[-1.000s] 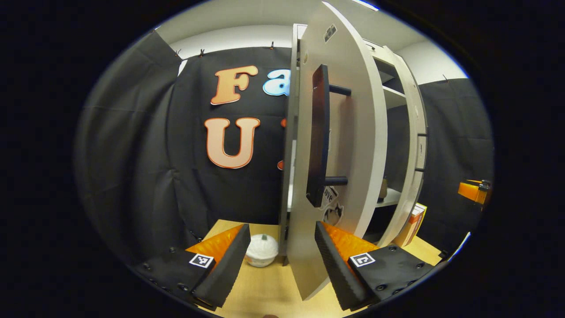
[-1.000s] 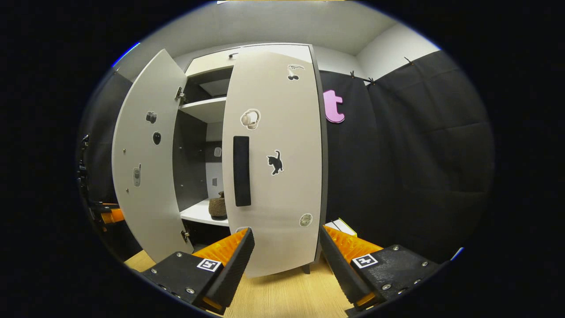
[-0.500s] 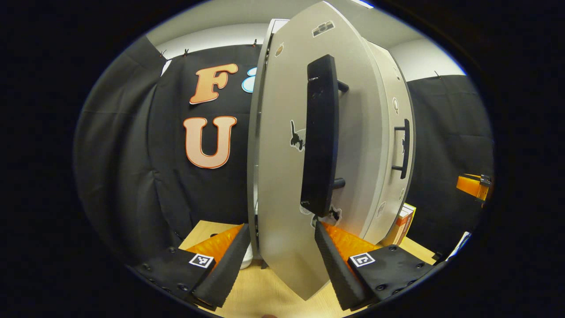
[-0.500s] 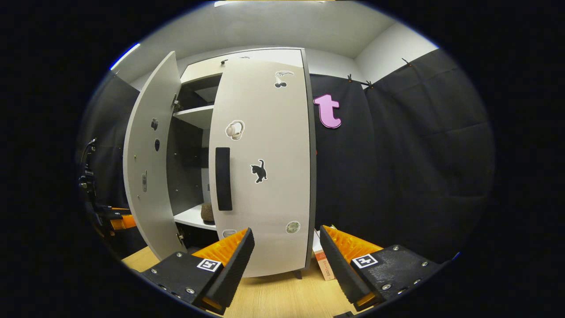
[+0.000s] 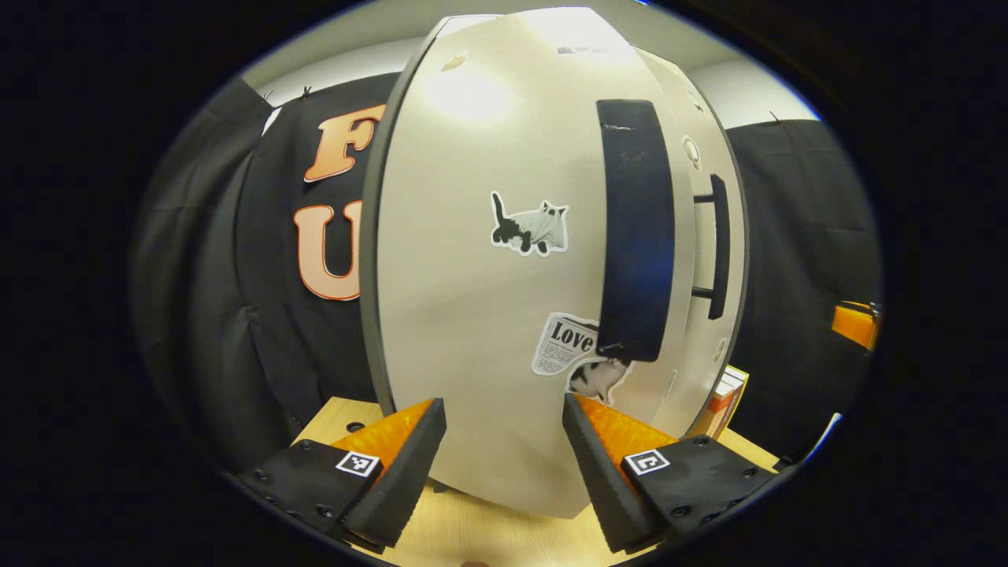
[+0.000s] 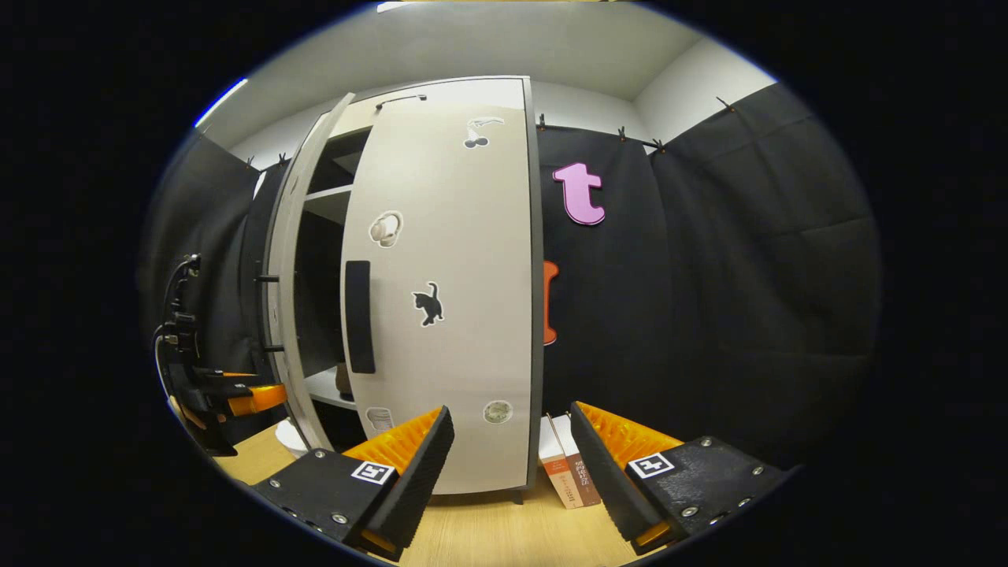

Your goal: Grab one shoe with the right hand and put it into the shoe cabinet, grab the other shoe with the left hand and put it into the shoe cabinet; then close the right door with the right hand and the left door with the left hand.

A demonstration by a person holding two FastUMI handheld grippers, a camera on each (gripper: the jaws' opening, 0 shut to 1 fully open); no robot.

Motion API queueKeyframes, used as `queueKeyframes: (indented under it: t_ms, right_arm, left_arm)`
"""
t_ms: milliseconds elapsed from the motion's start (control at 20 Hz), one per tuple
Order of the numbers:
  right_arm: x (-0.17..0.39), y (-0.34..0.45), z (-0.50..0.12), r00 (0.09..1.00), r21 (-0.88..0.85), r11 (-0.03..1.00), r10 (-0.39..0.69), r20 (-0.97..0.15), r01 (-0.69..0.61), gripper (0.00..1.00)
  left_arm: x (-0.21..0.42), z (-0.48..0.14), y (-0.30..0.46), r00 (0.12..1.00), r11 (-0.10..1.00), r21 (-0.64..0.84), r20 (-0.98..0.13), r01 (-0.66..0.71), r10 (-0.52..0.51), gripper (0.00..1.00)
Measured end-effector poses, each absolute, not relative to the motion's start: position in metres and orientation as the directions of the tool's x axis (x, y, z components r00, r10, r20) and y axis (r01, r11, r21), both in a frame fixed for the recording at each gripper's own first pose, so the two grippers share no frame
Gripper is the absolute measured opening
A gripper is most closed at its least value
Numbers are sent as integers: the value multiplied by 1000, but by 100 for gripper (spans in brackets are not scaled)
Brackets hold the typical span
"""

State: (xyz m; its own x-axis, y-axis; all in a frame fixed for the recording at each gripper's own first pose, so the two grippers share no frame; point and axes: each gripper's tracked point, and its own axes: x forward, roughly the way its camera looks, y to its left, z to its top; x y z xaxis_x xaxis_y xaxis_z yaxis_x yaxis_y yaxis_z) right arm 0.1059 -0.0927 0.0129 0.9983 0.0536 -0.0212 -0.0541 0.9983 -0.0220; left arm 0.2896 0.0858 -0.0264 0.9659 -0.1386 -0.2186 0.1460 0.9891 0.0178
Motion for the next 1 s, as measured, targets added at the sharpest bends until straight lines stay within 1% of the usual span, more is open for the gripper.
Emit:
queueKeyframes:
  t_ms: [100,200,250,300,350,400,700,900,1000]
  right_arm:
    - [110,-104,10,999,-22,999,44,-24,-45,92]
    - [116,-111,8,999,-19,999,38,-27,-38,92]
    - [119,-114,6,999,-17,999,37,-31,-37,92]
    - [123,-116,4,999,-14,999,35,-34,-36,92]
    - [128,-118,2,999,-10,999,35,-39,-36,92]
    - [133,-119,0,998,-5,999,35,-44,-35,92]
    - [157,-117,-6,997,14,998,56,-59,-56,92]
    - [166,-115,0,996,11,998,60,-69,-60,92]
    - [170,-114,11,996,4,998,63,-60,-63,92]
  left_arm:
    - [296,-31,83,964,991,9,-232,137,-131,97]
    - [303,-32,86,968,993,13,-223,121,-115,97]
    - [305,-32,88,969,994,15,-224,112,-106,95]
    - [307,-34,89,969,995,15,-227,103,-97,99]
    - [309,-35,89,968,995,15,-231,98,-92,95]
    - [311,-36,88,968,995,14,-233,98,-92,97]
    - [315,-35,86,973,996,51,-223,67,-54,97]
    - [313,-32,87,968,998,44,-247,52,-40,97]
    - [313,-20,88,971,998,43,-239,45,-34,97]
